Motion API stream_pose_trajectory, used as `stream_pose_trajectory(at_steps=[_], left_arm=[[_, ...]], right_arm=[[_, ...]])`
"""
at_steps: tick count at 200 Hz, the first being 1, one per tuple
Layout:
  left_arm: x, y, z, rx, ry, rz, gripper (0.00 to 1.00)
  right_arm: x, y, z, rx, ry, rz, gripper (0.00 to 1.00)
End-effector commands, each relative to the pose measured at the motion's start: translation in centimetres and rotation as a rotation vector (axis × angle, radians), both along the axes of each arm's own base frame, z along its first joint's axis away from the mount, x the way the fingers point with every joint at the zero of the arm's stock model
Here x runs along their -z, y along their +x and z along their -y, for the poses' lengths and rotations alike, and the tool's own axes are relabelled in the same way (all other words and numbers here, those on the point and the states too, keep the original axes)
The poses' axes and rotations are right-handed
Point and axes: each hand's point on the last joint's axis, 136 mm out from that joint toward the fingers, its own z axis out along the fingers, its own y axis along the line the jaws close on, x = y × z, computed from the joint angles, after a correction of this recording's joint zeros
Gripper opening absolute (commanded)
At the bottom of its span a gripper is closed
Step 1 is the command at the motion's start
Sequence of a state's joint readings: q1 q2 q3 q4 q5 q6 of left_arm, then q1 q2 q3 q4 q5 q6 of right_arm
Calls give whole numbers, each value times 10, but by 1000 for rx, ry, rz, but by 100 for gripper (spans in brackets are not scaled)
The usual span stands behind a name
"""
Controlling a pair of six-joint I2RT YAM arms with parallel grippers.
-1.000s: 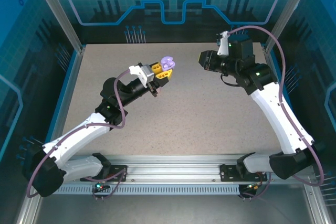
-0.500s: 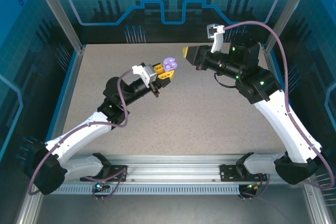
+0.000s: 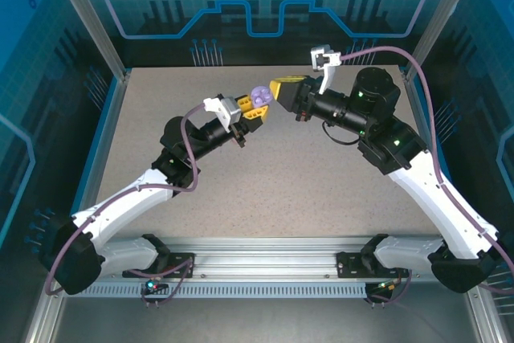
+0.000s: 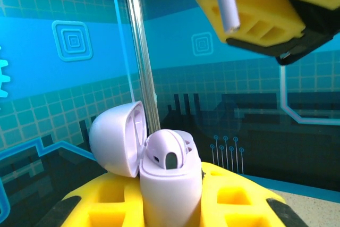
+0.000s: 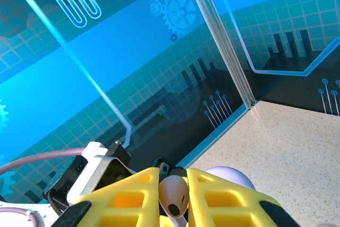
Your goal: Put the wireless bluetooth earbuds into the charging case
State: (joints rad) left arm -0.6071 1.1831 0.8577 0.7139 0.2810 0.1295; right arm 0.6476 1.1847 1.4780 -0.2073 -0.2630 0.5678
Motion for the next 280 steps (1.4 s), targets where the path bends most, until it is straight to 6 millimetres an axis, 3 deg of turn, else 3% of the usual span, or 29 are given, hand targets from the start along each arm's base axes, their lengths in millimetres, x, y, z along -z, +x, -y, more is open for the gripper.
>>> stream_pose_trajectory(at_steps=[1, 119, 280], left_arm=[[-29, -5, -2, 2, -65, 53, 0], [-34, -8, -2, 5, -66, 68, 0], [-38, -8, -3, 1, -65, 79, 0]], right_arm=[[-8, -3, -3, -15, 33, 34, 17], [23, 17, -14, -5, 7, -50, 17], [47, 29, -8, 7, -25, -106, 16]])
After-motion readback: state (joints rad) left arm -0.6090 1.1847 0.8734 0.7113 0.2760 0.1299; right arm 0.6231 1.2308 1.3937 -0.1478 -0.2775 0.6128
